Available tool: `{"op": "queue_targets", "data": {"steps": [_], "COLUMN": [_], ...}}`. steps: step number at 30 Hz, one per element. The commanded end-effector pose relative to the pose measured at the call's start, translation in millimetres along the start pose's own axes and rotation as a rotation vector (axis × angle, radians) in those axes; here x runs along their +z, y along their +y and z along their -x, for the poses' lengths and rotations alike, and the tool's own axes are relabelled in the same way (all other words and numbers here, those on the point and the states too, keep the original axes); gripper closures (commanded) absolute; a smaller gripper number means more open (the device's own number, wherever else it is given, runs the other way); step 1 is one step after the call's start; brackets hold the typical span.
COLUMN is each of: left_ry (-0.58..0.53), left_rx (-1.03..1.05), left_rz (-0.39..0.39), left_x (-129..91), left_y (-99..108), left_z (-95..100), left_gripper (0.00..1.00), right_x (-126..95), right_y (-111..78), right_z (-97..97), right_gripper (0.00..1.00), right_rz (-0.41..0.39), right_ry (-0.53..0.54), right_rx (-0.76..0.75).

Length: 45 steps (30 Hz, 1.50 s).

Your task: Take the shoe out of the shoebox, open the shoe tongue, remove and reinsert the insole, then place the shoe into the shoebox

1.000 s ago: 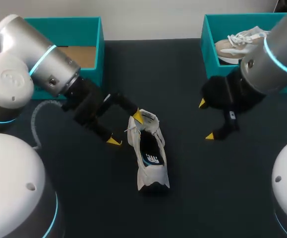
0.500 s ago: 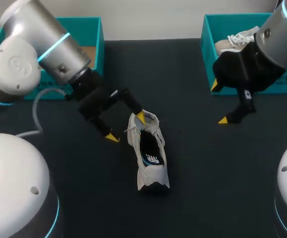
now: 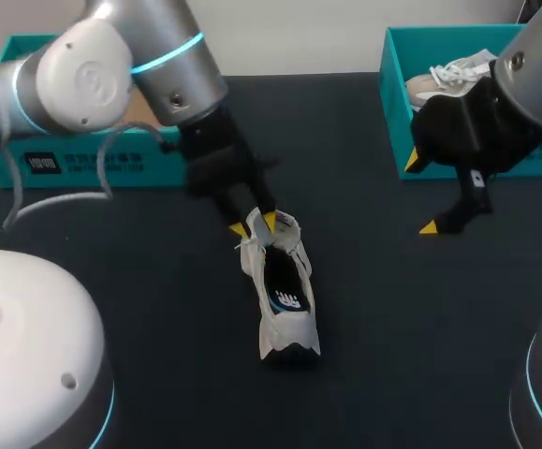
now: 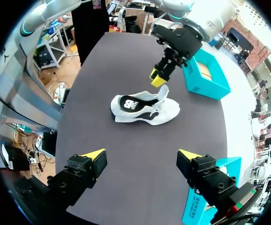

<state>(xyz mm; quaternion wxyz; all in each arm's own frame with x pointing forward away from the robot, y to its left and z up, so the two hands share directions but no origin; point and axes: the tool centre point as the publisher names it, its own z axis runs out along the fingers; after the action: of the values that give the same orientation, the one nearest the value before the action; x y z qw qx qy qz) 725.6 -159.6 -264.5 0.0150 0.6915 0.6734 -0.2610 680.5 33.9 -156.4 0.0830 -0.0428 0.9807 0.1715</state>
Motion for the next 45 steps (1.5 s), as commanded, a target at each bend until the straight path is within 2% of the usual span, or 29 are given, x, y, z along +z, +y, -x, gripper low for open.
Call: {"op": "queue_targets", "data": {"steps": [1,12,14,19,24,35,45], "left_ry": [0.112,0.112,0.155,0.208,0.211,0.259,0.31], "left_rx": [-0.003,-0.003,-0.004,-0.023,-0.032,-0.072,-0.133], "left_rz": [0.009,0.009,-0.031,-0.062,-0.079,-0.051,0.005], "left_x": [0.0,0.0,11.1,33.8,50.7,94.2,108.8], "left_y": [-4.7,-4.7,-7.8,-6.1,-5.5,-9.5,-15.3], "left_z": [5.0,5.0,7.4,5.8,3.6,-3.1,-16.4], "left_gripper": [1.0,1.0,1.0,1.0,1.0,1.0,1.0], "right_x": [1.8,1.8,1.8,1.8,1.8,1.8,1.8], "right_y": [0.5,0.5,0.5,0.5,0.5,0.5,0.5], "right_z": [1.1,1.1,1.1,1.1,1.1,1.1,1.1], "right_gripper": [0.0,0.0,0.0,0.0,0.0,0.0,0.0], "right_rz": [-0.001,-0.001,-0.001,-0.001,-0.001,-0.001,-0.001], "right_ry": [0.001,0.001,0.001,0.001,0.001,0.001,0.001], "right_rx": [0.0,0.0,0.0,0.0,0.0,0.0,0.0]}}
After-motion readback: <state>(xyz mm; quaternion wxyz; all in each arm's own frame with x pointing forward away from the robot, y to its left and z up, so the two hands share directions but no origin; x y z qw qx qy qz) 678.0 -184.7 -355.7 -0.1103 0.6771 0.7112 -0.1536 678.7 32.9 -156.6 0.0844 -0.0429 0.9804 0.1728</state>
